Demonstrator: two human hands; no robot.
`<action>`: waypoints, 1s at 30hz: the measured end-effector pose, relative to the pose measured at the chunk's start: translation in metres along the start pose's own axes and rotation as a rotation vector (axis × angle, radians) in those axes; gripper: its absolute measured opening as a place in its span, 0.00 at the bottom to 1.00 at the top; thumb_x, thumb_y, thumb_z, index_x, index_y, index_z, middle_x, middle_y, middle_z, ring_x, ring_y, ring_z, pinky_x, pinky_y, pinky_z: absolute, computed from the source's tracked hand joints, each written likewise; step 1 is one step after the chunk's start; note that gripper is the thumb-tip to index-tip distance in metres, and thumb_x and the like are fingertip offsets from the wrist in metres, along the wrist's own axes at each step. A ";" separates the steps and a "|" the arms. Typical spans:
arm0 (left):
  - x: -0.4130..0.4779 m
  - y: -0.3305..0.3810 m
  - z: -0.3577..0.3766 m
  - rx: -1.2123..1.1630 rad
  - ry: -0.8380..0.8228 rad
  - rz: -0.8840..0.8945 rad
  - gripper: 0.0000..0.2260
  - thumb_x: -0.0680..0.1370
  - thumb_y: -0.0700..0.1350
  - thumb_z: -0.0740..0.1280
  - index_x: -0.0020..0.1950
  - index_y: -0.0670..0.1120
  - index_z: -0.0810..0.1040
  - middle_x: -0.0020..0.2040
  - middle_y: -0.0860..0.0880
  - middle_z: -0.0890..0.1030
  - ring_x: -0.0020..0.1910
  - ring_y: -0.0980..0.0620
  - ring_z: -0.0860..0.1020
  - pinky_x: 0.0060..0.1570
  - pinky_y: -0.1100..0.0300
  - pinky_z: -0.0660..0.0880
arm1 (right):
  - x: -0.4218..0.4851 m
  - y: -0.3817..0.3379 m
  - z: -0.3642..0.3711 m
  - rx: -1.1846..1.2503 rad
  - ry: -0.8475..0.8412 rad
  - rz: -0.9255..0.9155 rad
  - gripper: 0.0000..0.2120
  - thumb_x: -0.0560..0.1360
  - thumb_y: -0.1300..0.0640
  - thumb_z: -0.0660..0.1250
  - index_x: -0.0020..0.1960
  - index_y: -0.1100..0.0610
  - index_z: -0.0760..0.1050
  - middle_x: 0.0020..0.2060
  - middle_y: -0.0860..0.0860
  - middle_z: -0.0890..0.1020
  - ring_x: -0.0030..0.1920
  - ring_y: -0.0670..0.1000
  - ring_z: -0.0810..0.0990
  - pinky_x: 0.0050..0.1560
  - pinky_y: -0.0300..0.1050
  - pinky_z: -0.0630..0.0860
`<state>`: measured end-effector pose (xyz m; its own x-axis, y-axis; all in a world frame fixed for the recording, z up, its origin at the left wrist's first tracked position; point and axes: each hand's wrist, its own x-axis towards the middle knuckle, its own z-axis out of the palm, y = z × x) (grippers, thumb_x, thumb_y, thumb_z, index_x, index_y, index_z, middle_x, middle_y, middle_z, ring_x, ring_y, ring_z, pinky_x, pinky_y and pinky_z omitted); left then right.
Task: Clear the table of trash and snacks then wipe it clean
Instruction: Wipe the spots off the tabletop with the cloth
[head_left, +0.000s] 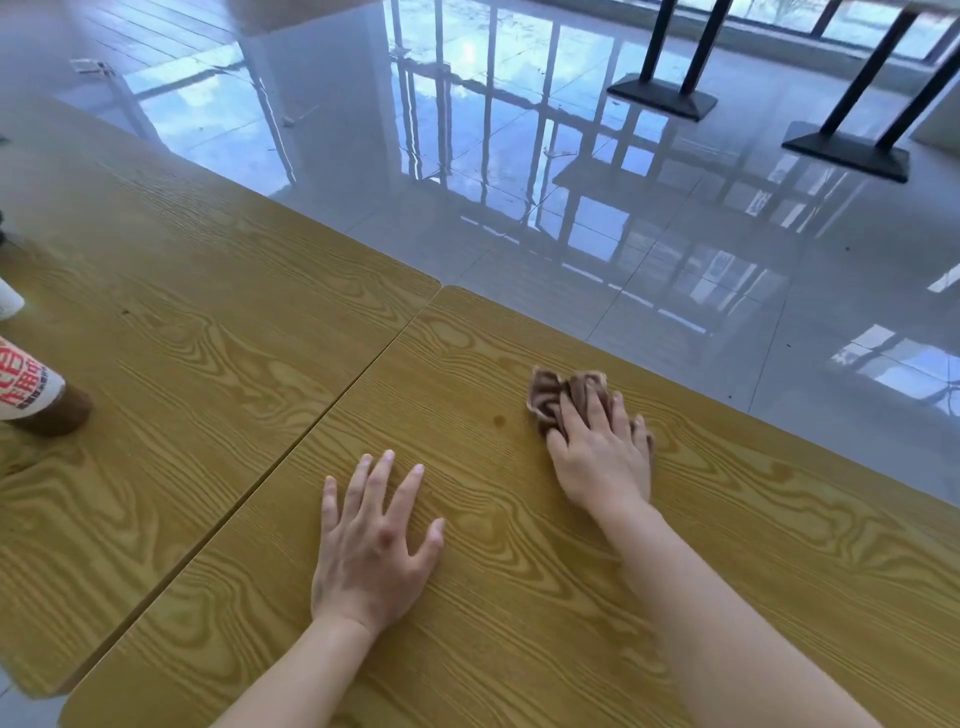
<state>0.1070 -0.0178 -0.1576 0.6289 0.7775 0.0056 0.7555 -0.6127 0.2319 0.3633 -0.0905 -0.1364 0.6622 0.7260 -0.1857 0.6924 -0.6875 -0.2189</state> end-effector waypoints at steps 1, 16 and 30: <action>0.000 -0.001 0.001 -0.006 0.010 -0.026 0.28 0.76 0.64 0.54 0.74 0.55 0.66 0.78 0.46 0.61 0.78 0.46 0.52 0.74 0.36 0.48 | 0.012 -0.012 0.000 -0.002 -0.020 0.016 0.28 0.80 0.38 0.42 0.79 0.39 0.43 0.79 0.44 0.39 0.79 0.54 0.36 0.77 0.58 0.36; 0.001 -0.001 0.003 0.036 -0.028 -0.025 0.27 0.78 0.60 0.51 0.76 0.52 0.63 0.78 0.43 0.60 0.78 0.42 0.51 0.73 0.34 0.46 | 0.055 -0.044 0.000 0.021 -0.002 -0.002 0.29 0.79 0.40 0.43 0.79 0.39 0.44 0.80 0.47 0.42 0.79 0.55 0.37 0.76 0.61 0.38; -0.001 -0.002 0.001 -0.112 0.048 -0.044 0.27 0.77 0.58 0.52 0.73 0.47 0.66 0.74 0.43 0.64 0.77 0.44 0.56 0.75 0.38 0.45 | 0.055 0.002 -0.009 -0.025 -0.003 0.192 0.27 0.80 0.39 0.41 0.78 0.37 0.44 0.80 0.46 0.42 0.79 0.58 0.40 0.76 0.63 0.40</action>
<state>0.1047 -0.0178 -0.1587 0.5843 0.8106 0.0389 0.7551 -0.5607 0.3397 0.4032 -0.0523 -0.1381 0.7820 0.5816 -0.2241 0.5605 -0.8135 -0.1550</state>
